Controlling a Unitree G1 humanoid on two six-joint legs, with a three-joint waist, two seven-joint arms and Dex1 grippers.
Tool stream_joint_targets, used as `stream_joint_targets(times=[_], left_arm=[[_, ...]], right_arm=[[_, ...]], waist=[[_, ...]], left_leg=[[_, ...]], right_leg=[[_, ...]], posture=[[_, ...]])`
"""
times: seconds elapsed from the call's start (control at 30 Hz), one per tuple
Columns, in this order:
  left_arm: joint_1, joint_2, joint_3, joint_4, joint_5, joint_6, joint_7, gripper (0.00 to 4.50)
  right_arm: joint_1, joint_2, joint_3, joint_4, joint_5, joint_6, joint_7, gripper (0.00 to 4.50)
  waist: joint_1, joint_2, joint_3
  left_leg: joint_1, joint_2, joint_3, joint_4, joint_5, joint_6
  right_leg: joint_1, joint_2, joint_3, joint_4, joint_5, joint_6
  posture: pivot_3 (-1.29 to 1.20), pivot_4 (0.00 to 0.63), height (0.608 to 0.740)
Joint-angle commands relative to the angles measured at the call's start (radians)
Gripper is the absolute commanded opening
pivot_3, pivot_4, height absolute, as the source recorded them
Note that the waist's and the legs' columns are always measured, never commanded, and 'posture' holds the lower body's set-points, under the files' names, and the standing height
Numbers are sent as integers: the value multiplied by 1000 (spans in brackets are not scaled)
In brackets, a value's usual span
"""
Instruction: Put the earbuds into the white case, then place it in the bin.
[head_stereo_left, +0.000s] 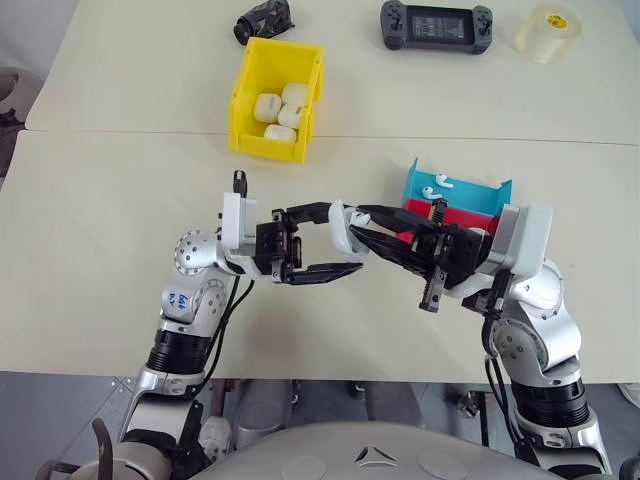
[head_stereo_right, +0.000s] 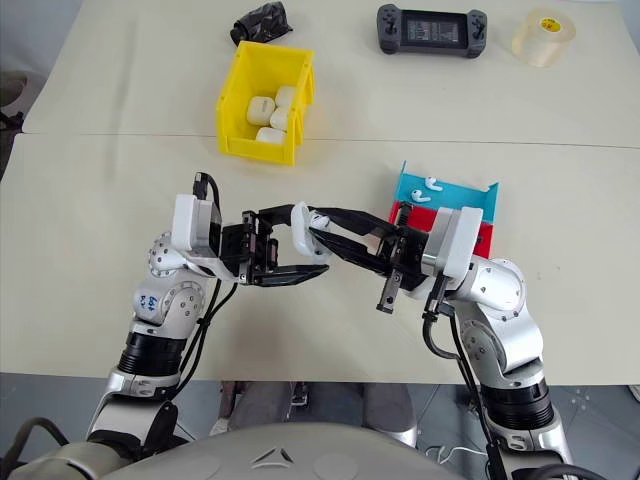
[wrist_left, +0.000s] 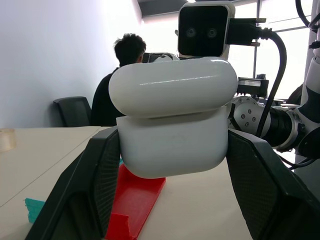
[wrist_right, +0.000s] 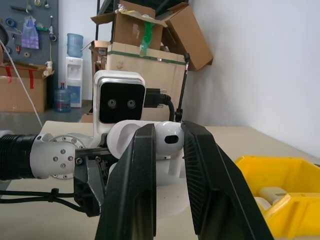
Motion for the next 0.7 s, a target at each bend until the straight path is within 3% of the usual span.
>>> stream_joint_targets(times=[0.03,0.7], left_arm=[[-34,-14,41,-57,-31,-35,25,2856],[-11,5,8,-60,-13,-58,-28,2856]], right_arm=[[16,-32,15,-13,-19,13,22,419],[-102,6,36,-18,7,65,-20,419]], waist=[[0,0,0],[0,0,0]], left_leg=[[0,0,0,0,0,0],[0,0,0,0,0,0]], right_leg=[[0,0,0,0,0,0],[0,0,0,0,0,0]], posture=[[0,150,740],[0,150,740]])
